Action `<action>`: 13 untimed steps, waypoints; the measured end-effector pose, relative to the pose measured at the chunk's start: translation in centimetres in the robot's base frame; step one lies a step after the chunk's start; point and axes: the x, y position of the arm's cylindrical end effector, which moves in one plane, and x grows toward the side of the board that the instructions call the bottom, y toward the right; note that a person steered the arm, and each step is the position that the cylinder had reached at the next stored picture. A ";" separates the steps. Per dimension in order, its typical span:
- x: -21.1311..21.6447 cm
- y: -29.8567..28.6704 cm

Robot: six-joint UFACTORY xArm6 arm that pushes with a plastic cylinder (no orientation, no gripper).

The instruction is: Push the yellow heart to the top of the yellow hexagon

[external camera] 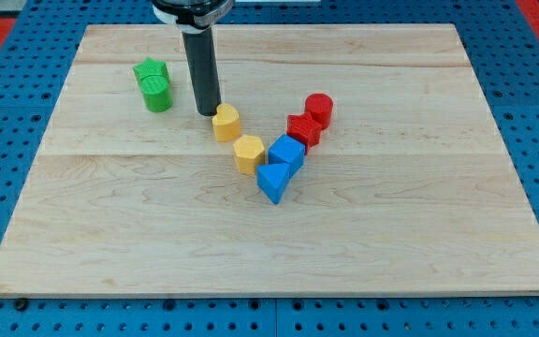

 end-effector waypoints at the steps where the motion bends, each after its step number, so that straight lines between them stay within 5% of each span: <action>1: -0.4 0.0; 7: 1.1 3.9; 10: -1.6 -1.3; 13: 2.5 -1.6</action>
